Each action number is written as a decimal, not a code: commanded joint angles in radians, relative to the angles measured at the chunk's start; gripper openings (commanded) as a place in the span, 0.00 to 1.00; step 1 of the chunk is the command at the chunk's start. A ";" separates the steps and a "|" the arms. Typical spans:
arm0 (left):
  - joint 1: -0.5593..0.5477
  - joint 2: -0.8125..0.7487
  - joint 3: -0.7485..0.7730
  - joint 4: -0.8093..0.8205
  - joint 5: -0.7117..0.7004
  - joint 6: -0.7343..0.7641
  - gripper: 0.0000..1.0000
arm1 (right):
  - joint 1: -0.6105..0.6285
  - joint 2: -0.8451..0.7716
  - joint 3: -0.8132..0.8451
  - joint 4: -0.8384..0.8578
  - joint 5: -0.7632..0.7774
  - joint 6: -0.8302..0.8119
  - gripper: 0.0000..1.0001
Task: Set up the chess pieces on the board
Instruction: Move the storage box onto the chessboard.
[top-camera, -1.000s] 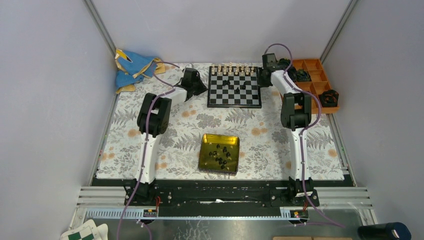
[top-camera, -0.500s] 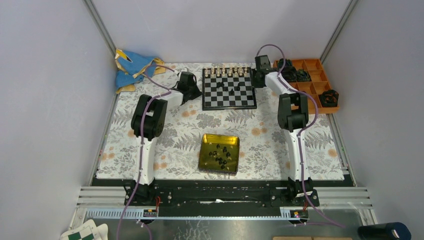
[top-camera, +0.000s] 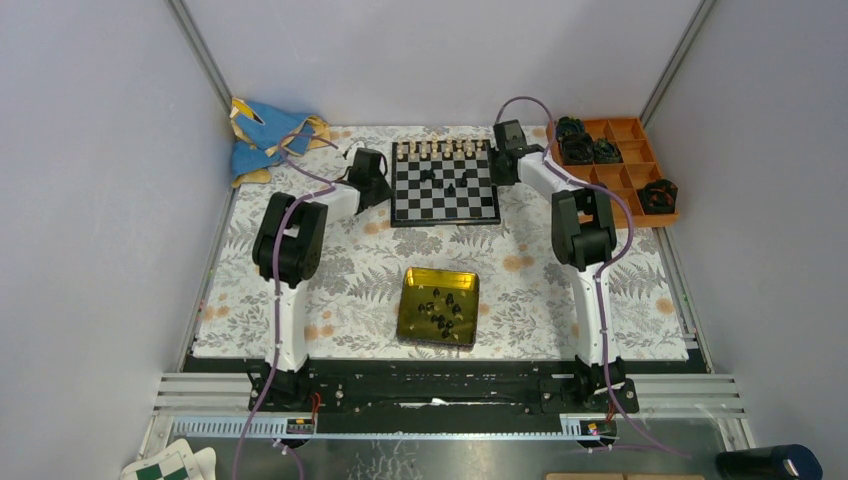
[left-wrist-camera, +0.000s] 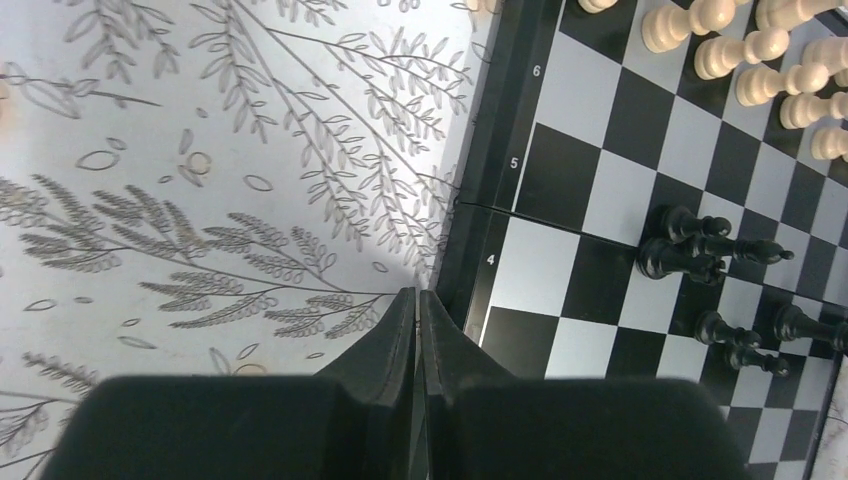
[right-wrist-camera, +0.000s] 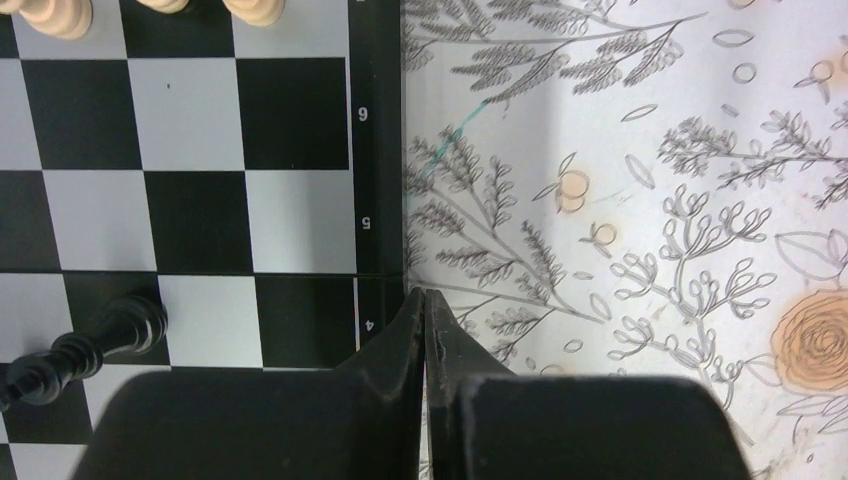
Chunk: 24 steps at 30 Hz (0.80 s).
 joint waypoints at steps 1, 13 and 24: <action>-0.023 -0.028 -0.019 -0.057 0.014 0.023 0.11 | 0.122 -0.039 -0.078 -0.057 -0.149 0.049 0.00; -0.022 -0.051 -0.061 -0.078 -0.003 0.022 0.11 | 0.164 -0.129 -0.237 0.003 -0.142 0.069 0.00; -0.022 -0.067 -0.071 -0.103 -0.045 0.034 0.15 | 0.184 -0.165 -0.309 0.027 -0.121 0.078 0.00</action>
